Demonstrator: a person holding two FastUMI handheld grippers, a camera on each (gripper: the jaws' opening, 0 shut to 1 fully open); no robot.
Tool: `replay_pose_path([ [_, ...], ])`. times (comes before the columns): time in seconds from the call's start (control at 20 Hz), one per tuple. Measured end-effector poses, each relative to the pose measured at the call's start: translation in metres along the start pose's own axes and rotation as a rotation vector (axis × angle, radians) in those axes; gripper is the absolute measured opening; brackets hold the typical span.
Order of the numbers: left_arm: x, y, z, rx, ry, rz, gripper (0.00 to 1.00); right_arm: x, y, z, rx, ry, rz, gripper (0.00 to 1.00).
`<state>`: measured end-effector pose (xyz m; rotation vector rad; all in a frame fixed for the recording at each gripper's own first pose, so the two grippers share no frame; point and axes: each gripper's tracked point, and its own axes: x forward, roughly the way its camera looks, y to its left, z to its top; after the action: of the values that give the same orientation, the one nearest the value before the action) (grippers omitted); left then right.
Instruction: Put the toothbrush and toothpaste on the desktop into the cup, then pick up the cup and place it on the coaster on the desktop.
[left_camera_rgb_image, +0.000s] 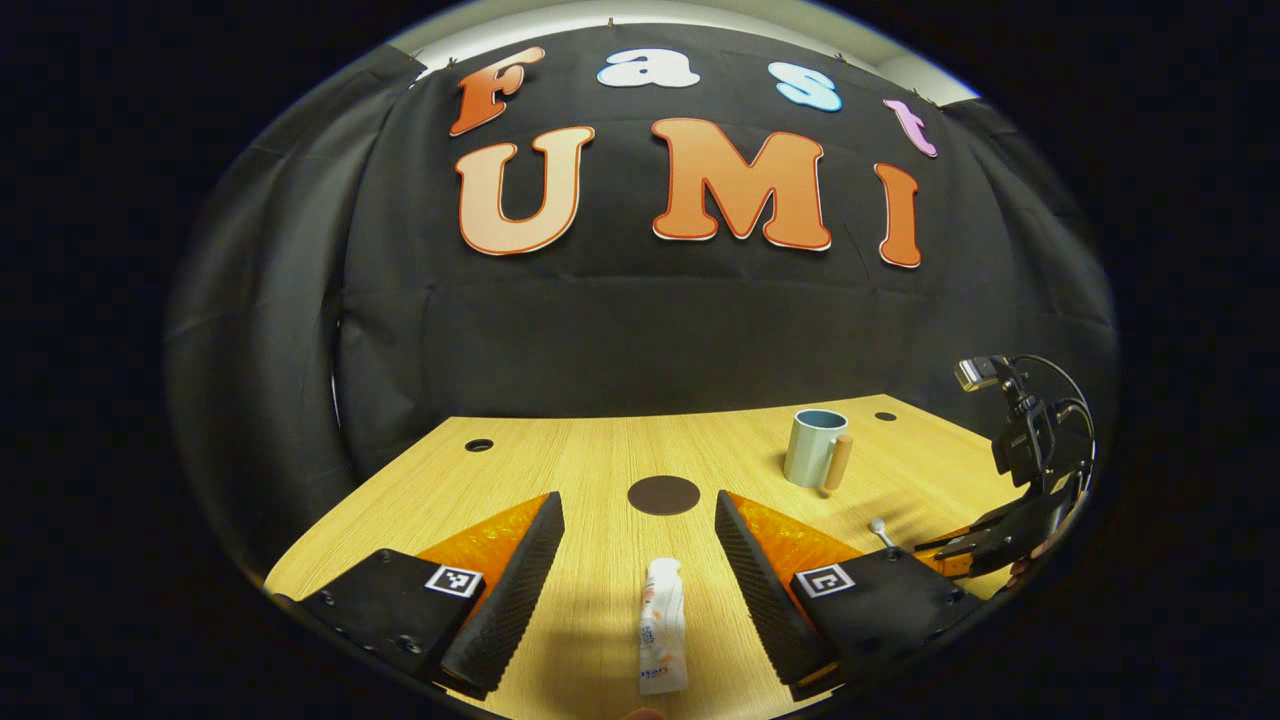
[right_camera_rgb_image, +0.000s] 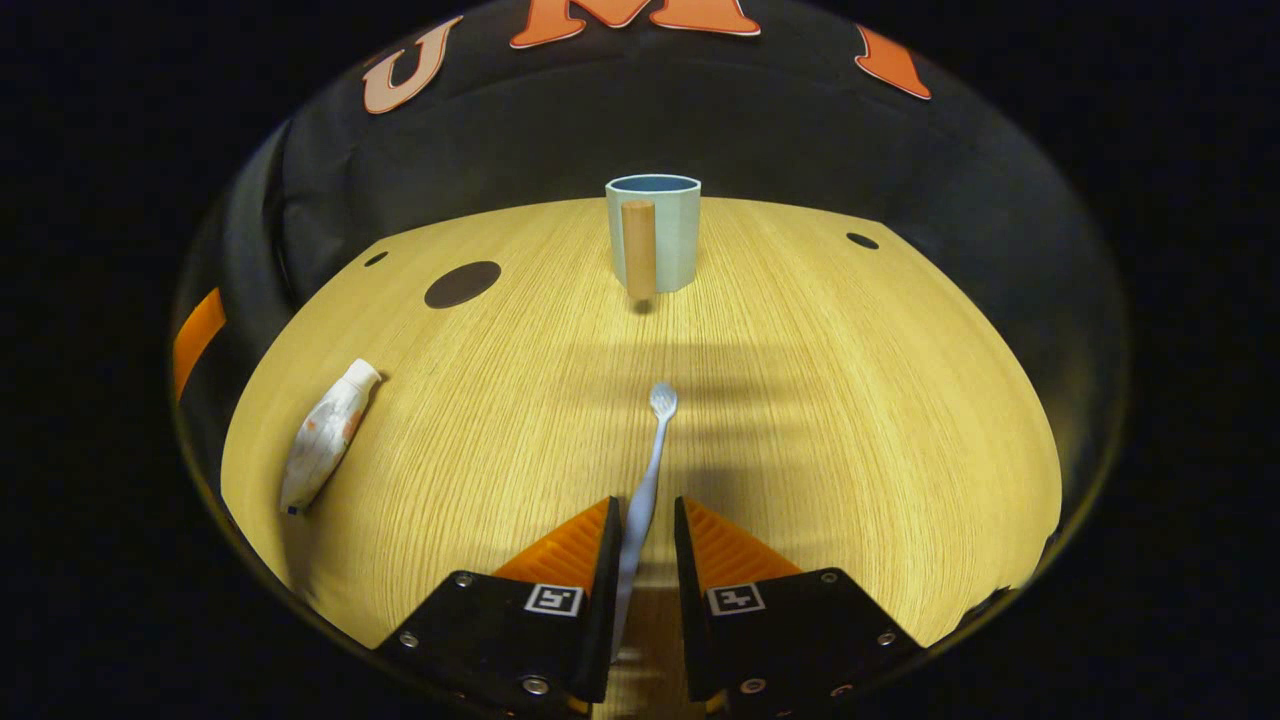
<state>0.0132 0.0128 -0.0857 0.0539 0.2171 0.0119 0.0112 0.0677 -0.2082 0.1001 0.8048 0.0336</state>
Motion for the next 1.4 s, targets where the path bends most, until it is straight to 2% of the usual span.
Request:
replay_pose_path([
  [0.1, 0.002, 0.002, -0.005, -0.006, 0.013, 0.002, 0.98, -0.002, 0.000, 0.004, 0.003, -0.012, -0.005, 0.21],
  [0.15, 0.003, 0.003, -0.007, -0.008, 0.022, 0.003, 0.99, 0.001, 0.001, 0.004, 0.005, -0.009, 0.005, 0.12],
  [0.35, 0.008, 0.003, -0.019, -0.018, 0.064, -0.004, 0.98, -0.001, 0.009, 0.010, 0.053, -0.017, 0.074, 0.07],
  [0.85, 0.029, 0.009, -0.072, -0.039, 0.270, 0.010, 0.98, -0.017, 0.006, 0.037, 0.063, -0.127, 0.115, 0.07],
  [1.4, 0.048, -0.015, -0.132, -0.060, 0.501, -0.054, 0.99, -0.027, -0.003, 0.073, 0.051, -0.233, 0.152, 0.07],
])
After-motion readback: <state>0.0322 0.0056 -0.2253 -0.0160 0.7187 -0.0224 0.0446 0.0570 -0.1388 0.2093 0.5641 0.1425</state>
